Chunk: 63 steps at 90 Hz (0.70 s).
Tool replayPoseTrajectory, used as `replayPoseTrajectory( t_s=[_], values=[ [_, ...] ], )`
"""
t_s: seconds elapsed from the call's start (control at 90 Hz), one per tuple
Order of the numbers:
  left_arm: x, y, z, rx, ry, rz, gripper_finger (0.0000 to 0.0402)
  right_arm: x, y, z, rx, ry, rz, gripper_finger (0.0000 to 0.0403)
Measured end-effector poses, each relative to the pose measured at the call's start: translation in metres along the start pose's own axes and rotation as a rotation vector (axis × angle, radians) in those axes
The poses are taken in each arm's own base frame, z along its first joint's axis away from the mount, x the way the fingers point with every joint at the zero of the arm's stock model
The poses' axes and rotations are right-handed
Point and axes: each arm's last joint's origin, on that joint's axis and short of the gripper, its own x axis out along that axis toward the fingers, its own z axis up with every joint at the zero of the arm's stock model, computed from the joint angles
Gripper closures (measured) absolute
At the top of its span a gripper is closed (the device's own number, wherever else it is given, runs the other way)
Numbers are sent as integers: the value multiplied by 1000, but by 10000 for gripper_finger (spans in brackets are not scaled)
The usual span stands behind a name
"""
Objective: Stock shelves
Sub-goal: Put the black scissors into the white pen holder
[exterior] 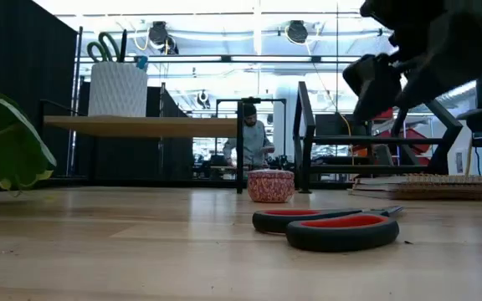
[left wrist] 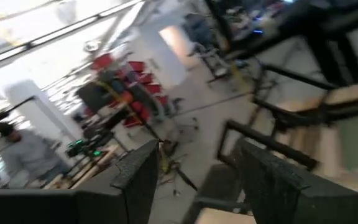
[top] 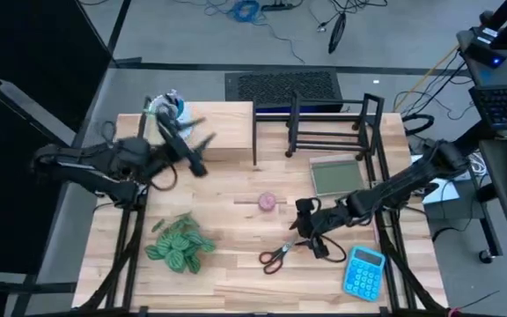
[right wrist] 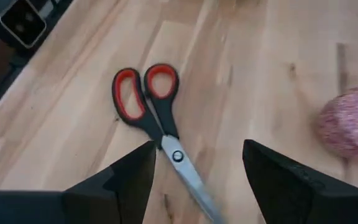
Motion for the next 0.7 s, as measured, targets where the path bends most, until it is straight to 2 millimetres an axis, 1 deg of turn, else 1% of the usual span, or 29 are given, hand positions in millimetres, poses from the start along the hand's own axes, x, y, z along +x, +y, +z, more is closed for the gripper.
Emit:
replayPoseTrajectory(
  t_s=[0.111, 0.211, 0.389, 0.567, 0.7],
  values=[
    [2, -30, 5, 6, -9, -93, 205, 12, 2, -7, 4, 55, -7, 179],
    [2, -59, 7, 18, -3, -171, 205, 21, 2, -12, 42, 82, -11, 179],
    [1, -103, 6, 7, 17, -276, 205, 24, 2, -11, 59, 69, -8, 179],
    [2, -137, 1, -82, 65, -345, 205, 24, 2, -11, 68, 62, -8, 179],
    [1, -157, -4, -116, 87, -411, 205, 24, 3, -11, 81, 61, -7, 179]
  ],
)
